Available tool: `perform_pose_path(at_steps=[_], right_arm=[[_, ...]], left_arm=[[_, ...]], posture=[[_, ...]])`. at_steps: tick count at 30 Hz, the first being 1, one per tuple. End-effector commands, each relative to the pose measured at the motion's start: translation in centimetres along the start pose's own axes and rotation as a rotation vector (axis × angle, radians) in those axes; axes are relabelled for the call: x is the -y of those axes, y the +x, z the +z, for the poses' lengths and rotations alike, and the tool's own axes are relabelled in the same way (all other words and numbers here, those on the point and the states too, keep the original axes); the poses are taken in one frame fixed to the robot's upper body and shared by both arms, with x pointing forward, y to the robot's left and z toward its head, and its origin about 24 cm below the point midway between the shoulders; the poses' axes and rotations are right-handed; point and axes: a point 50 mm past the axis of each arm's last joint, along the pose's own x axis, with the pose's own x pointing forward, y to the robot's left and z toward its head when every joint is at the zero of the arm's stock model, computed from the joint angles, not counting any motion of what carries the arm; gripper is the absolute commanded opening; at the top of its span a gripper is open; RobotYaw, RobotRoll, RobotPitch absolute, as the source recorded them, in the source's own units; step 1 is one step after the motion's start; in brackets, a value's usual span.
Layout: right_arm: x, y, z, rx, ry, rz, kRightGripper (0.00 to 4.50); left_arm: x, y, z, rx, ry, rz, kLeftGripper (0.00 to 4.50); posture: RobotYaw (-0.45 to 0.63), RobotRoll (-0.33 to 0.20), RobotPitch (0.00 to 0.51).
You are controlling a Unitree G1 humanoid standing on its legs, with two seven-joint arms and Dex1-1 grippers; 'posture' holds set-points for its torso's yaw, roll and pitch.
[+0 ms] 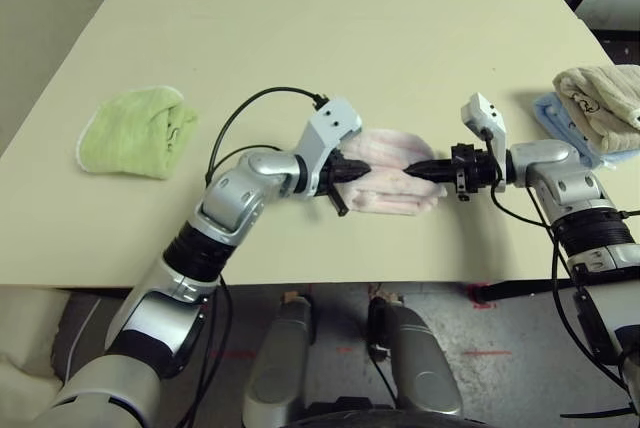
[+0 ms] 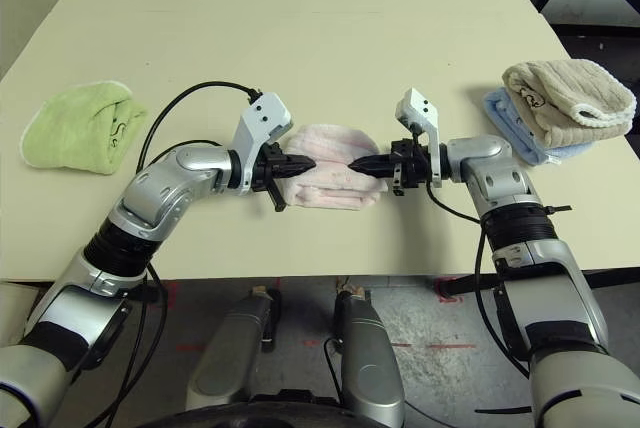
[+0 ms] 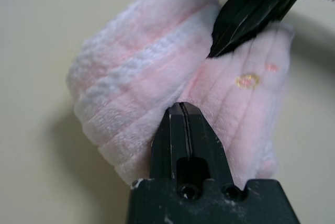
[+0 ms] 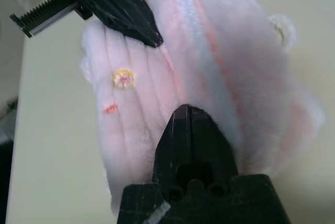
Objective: Fold the towel and set it aside.
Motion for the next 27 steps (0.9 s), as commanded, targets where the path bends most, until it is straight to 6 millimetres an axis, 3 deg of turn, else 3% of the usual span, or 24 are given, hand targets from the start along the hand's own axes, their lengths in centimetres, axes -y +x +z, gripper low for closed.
perform_pose_path(at_steps=[1, 5, 9, 11, 16, 27], right_arm=[[-0.5, -1.1, 1.2, 0.079, -0.007, 0.049, 1.42], [-1.2, -1.9, 2.8, 0.137, -0.022, 0.095, 2.96], [-1.7, -2.2, 2.8, 0.143, -0.015, 0.106, 4.44], [-1.8, -2.1, 2.7, 0.143, -0.020, 0.108, 4.50], [-2.0, -2.3, 3.0, 0.140, -0.082, 0.104, 4.50], [-1.7, -7.1, 1.6, 0.045, -0.145, -0.054, 4.50]], left_arm=[[0.5, -1.8, 1.8, 0.073, -0.053, -0.020, 0.59], [0.4, -4.2, 3.0, 0.098, -0.128, -0.005, 2.14], [-0.1, -5.6, 2.3, 0.026, -0.210, 0.037, 3.64], [-0.6, -5.8, 1.4, -0.027, -0.257, 0.070, 4.46], [-1.3, -4.8, -0.1, -0.099, -0.394, 0.083, 4.46], [-2.3, -2.4, -0.5, -0.101, -0.614, 0.022, 4.46]], posture=[[0.10, 0.000, 0.160], [0.11, 0.000, 0.161], [0.11, 0.000, 0.160], [0.11, 0.000, 0.158], [0.10, 0.000, 0.154], [0.04, 0.000, 0.141]])
